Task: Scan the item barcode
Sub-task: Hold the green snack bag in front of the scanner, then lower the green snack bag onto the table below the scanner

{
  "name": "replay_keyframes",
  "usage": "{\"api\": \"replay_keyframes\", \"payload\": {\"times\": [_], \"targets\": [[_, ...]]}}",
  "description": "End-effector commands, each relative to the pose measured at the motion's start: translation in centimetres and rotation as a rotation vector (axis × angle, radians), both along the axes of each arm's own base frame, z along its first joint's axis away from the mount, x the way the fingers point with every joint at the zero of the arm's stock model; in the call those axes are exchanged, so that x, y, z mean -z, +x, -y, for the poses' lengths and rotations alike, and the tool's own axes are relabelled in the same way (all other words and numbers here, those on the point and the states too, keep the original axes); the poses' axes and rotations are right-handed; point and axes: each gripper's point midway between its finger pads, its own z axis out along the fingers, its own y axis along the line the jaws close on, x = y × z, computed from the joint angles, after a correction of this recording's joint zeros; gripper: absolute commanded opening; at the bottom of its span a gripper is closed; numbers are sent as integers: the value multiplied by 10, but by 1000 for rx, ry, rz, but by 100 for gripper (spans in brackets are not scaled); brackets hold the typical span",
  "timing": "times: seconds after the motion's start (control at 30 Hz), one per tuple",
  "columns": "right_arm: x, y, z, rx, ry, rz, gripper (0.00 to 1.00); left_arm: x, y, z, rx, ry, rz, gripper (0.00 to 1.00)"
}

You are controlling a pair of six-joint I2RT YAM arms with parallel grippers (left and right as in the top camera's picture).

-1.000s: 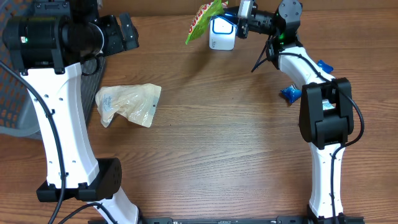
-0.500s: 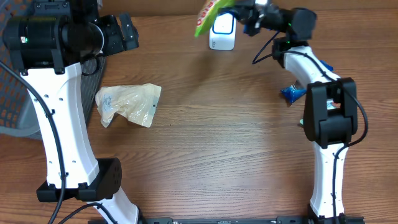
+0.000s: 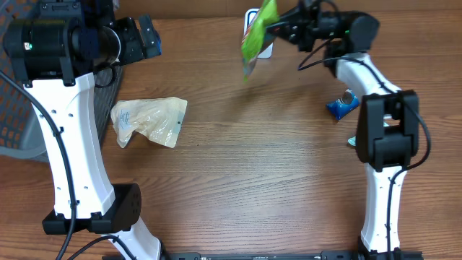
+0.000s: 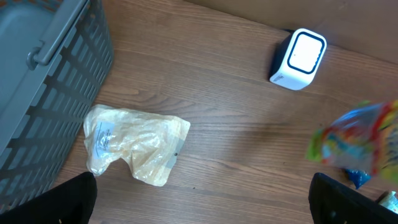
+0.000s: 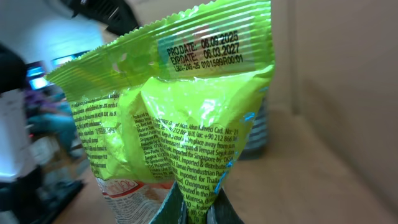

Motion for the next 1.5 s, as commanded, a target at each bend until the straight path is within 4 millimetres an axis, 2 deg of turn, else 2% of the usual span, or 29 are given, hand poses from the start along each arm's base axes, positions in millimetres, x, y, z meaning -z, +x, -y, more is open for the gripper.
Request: {"api": "replay_keyframes", "payload": {"times": [0.0,0.2,0.33,0.47,0.57,0.63,0.8,0.93,1.03,1.1,1.13,1.2,1.23,1.33,1.47], "targets": [[0,-22,-28,-101,-45,-12,4,-6,-1,4,0,-13,20,100],[-2,-32,-48,-136,-36,-14,4,-6,-1,4,0,-13,20,100],[-4,-18,-58,-95,2,-144,4,-6,-1,4,0,-13,20,100],[17,2,-70,-55,-24,-363,4,-6,-1,4,0,-13,20,100],[37,9,-78,-37,-63,-503,4,-6,-1,4,0,-13,20,100],[49,7,-85,-43,-92,-568,4,-6,-1,4,0,-13,20,100],[60,-5,-99,-79,-133,-657,4,-6,-1,4,0,-13,20,100],[66,-10,-102,-87,-158,-687,4,-6,-1,4,0,-13,20,100],[81,-8,-101,-41,-191,-720,4,-6,-1,4,0,-13,20,100],[104,-2,-97,71,-255,-749,4,-6,-1,4,0,-13,20,100],[142,5,-83,282,-416,-761,4,-6,-1,4,0,-13,20,100],[165,2,-64,444,-590,-753,4,-6,-1,4,0,-13,20,100],[167,-4,-55,485,-656,-734,4,-6,-1,4,0,-13,20,100],[146,-12,-34,577,-755,-658,4,-6,-1,4,0,-13,20,100],[101,-5,14,828,-824,-566,4,-6,-1,4,0,-13,20,100]]}}
